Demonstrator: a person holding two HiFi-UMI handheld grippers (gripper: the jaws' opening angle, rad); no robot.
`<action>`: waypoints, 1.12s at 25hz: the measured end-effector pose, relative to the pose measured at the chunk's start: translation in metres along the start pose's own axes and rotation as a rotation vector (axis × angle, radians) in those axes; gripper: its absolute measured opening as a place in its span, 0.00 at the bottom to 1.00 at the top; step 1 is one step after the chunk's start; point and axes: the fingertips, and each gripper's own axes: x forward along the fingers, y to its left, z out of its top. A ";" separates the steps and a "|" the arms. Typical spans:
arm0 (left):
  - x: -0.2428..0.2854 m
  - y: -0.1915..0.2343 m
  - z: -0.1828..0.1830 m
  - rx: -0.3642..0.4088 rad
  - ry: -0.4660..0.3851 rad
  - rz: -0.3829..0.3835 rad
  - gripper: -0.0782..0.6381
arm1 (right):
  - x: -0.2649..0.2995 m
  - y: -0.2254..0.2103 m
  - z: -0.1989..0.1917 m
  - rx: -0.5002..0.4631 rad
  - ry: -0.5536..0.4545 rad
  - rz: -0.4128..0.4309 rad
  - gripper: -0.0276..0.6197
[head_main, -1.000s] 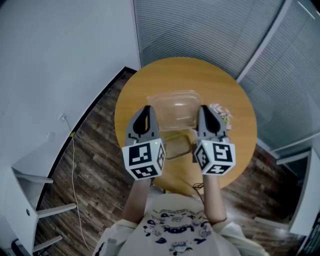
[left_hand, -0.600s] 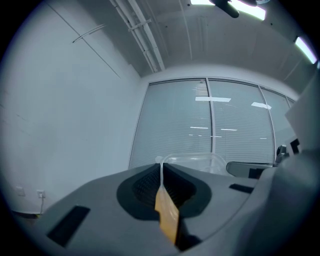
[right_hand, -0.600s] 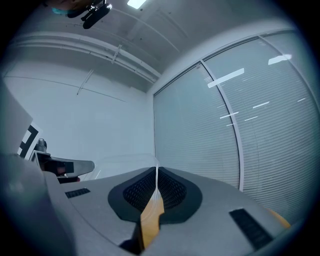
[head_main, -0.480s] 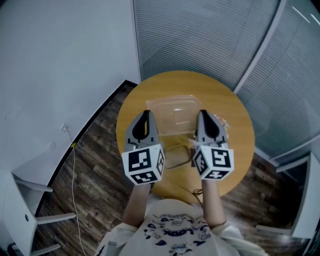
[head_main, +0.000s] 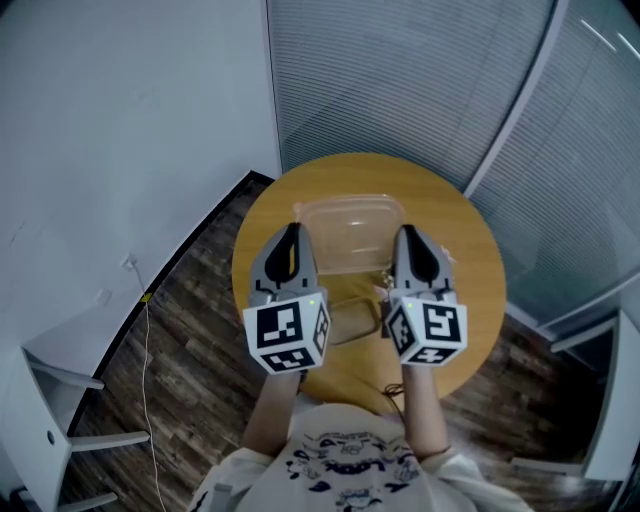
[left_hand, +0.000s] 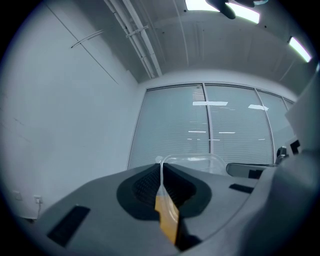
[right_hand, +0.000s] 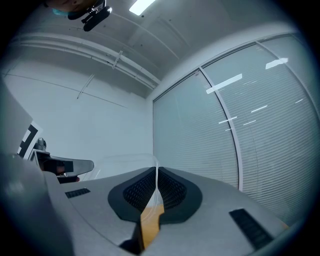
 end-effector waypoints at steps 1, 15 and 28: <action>-0.001 0.000 0.001 0.000 -0.002 0.000 0.13 | -0.001 0.001 0.001 0.001 -0.003 0.002 0.06; 0.000 0.001 0.000 -0.007 -0.004 -0.003 0.13 | 0.000 0.001 0.000 0.007 -0.005 -0.007 0.06; 0.005 0.003 -0.004 -0.004 0.003 -0.012 0.13 | 0.005 0.000 -0.008 0.010 0.008 -0.009 0.06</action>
